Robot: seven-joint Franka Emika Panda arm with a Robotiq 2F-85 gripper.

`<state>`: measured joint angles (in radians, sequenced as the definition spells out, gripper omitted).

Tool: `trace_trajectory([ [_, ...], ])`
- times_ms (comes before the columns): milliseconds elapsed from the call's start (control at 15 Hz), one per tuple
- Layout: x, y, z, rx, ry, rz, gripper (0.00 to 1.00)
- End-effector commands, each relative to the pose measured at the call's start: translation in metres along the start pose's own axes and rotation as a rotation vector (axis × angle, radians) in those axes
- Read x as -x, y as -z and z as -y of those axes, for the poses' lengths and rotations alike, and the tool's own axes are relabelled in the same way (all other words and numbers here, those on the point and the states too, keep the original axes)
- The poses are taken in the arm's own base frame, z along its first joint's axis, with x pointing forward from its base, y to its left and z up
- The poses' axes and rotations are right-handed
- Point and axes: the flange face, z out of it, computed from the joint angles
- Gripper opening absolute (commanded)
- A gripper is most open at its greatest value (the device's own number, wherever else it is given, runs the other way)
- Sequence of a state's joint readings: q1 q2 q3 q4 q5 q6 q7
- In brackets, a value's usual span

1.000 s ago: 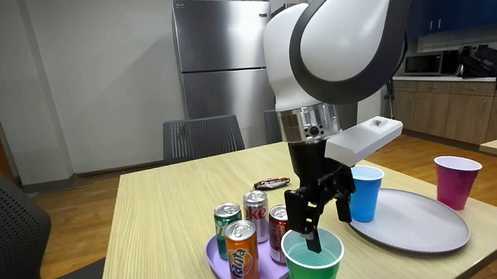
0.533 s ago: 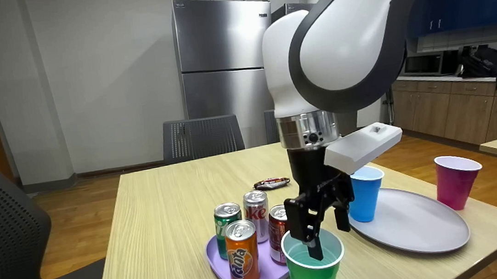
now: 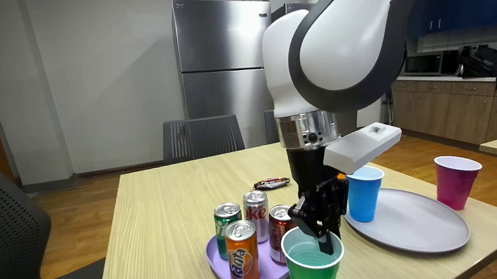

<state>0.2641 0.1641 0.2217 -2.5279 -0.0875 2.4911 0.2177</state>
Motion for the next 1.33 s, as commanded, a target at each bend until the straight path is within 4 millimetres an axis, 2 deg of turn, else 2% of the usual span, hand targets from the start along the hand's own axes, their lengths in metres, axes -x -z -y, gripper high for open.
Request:
trace_trajectory([
  [0, 0.001, 0.007, 0.006, 0.001, -0.008, -0.024, 0.0],
  [533, -0.002, 0.05, 0.018, -0.031, 0.019, -0.116, 0.01],
  [867, 0.002, 0.086, 0.028, -0.097, 0.027, -0.175, 0.01],
  [1267, 0.009, 0.128, 0.023, -0.13, 0.025, -0.208, 0.01],
])
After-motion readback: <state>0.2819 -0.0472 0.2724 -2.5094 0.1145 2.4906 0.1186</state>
